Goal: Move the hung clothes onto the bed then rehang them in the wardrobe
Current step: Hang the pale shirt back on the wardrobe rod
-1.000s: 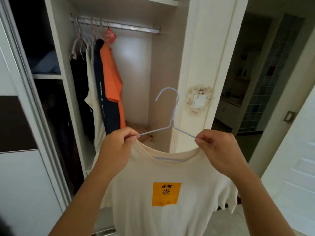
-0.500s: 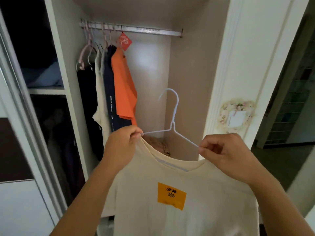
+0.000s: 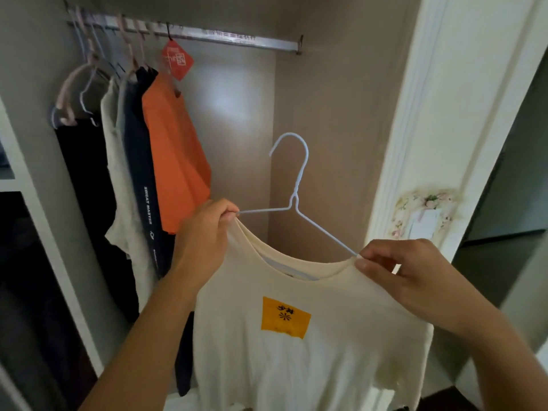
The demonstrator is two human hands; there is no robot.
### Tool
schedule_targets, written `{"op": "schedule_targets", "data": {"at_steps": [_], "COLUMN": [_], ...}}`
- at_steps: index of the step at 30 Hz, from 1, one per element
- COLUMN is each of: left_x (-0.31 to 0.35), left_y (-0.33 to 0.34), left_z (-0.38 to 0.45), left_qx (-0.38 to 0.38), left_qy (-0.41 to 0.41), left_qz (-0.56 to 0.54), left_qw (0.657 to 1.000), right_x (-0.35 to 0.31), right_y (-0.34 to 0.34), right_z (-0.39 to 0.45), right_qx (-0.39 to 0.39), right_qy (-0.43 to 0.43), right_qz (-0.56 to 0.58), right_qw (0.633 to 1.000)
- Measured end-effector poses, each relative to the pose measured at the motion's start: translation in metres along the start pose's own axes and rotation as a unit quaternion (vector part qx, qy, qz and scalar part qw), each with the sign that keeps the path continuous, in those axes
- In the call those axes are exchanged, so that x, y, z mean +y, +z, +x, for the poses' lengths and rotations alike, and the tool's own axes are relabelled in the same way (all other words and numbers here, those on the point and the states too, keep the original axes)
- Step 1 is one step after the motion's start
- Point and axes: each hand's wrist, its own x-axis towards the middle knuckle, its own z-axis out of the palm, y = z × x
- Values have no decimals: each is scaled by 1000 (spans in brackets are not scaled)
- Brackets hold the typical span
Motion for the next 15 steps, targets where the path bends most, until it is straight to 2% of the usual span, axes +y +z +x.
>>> {"op": "schedule_targets", "data": {"at_steps": [4, 7, 15], "left_x": [-10, -13, -36], "left_y": [3, -5, -37], "left_z": [32, 54, 90], "left_qx": [14, 20, -4], "left_qy": [11, 2, 36], "left_qz": [-39, -50, 126], "left_qw": [999, 999, 991], "right_x": [-10, -21, -62], "right_y": [7, 6, 19], "right_z": [19, 40, 125], "right_qx": [62, 117, 155], "right_qy": [-7, 28, 99], "right_qz": [26, 67, -31], "right_qw": [998, 990, 982]}}
